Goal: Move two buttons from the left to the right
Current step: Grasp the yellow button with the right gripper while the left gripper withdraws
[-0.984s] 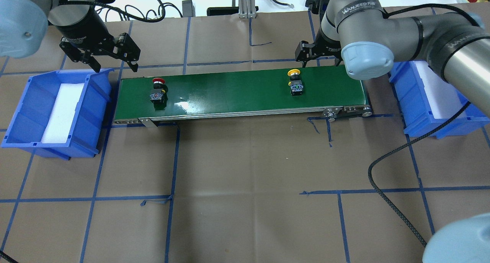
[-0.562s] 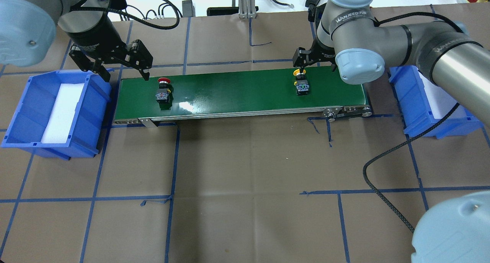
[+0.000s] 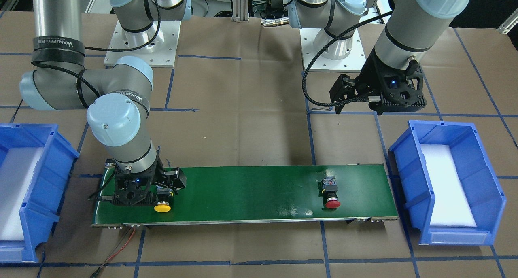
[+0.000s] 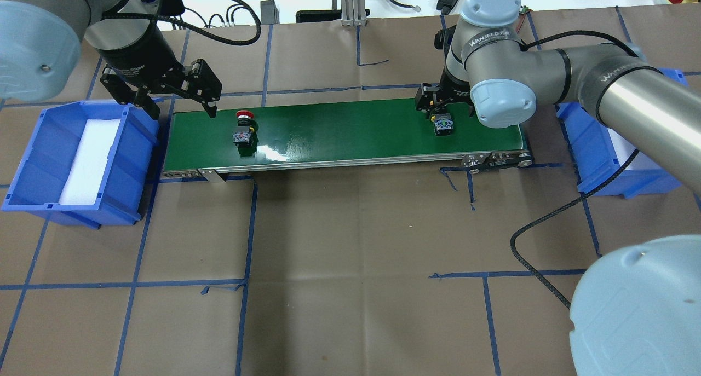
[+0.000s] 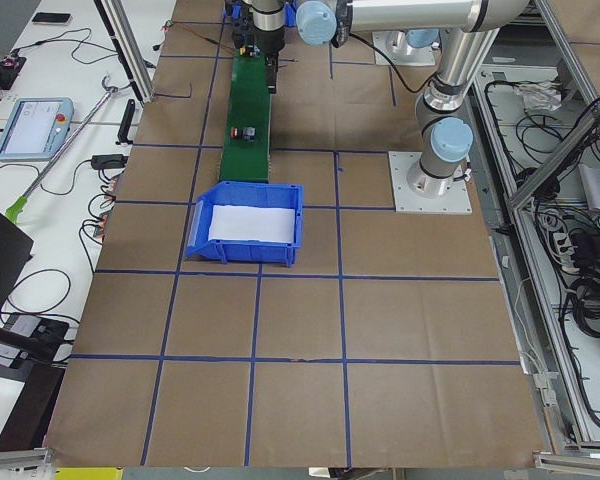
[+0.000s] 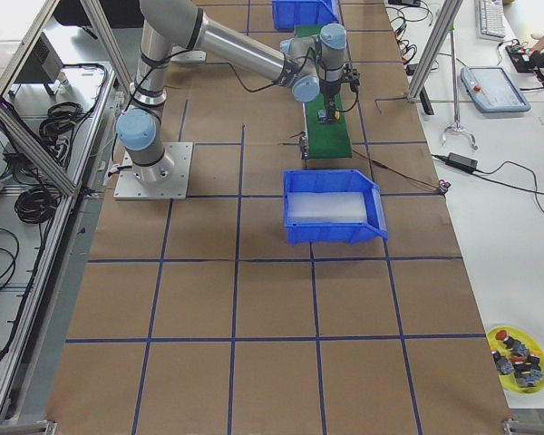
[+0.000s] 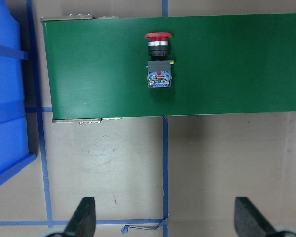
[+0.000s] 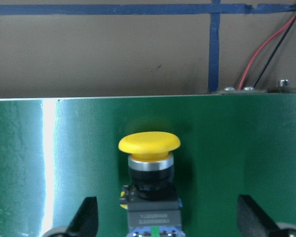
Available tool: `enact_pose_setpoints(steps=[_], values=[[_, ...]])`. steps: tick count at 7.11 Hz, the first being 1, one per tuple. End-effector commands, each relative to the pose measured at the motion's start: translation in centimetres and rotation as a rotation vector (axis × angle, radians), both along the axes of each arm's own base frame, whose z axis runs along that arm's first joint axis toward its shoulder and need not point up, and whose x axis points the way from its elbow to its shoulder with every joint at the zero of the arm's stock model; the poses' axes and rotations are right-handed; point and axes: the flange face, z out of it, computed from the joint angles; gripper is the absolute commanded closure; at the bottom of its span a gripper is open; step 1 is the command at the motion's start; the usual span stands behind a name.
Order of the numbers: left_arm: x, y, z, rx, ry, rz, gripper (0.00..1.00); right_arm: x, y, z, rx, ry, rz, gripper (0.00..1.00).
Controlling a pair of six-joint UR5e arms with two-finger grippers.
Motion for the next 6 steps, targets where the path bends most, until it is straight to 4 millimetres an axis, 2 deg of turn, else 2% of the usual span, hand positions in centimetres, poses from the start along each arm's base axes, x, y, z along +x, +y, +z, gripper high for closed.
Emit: enact_pose_setpoints(steps=[1, 2, 3, 4, 5, 6], values=[[0.0, 0.0, 0.0, -0.002, 0.0, -0.002, 0.0, -0.1, -0.2, -1.6, 0.027, 0.005, 0.0, 0.48], [0.0, 0.0, 0.0, -0.005, 0.0, 0.0, 0.0, -0.2, -0.2, -1.6, 0.028, 0.007, 0.003, 0.84], [0.0, 0.0, 0.1, -0.008, 0.001, 0.0, 0.0, -0.7, -0.4, -0.2, 0.004, 0.013, 0.008, 0.96], [0.0, 0.0, 0.1, -0.008, 0.001, 0.0, 0.0, -2.2, -0.6, 1.9, -0.021, 0.029, -0.004, 0.97], [-0.1, 0.0, 0.2, -0.01, 0.004, 0.0, 0.0, -5.1, -0.2, 6.1, -0.068, 0.046, -0.037, 0.97], [-0.1, -0.1, 0.2, -0.012, 0.004, 0.0, 0.0, -9.5, 0.9, 10.4, -0.054, 0.05, -0.029, 0.97]])
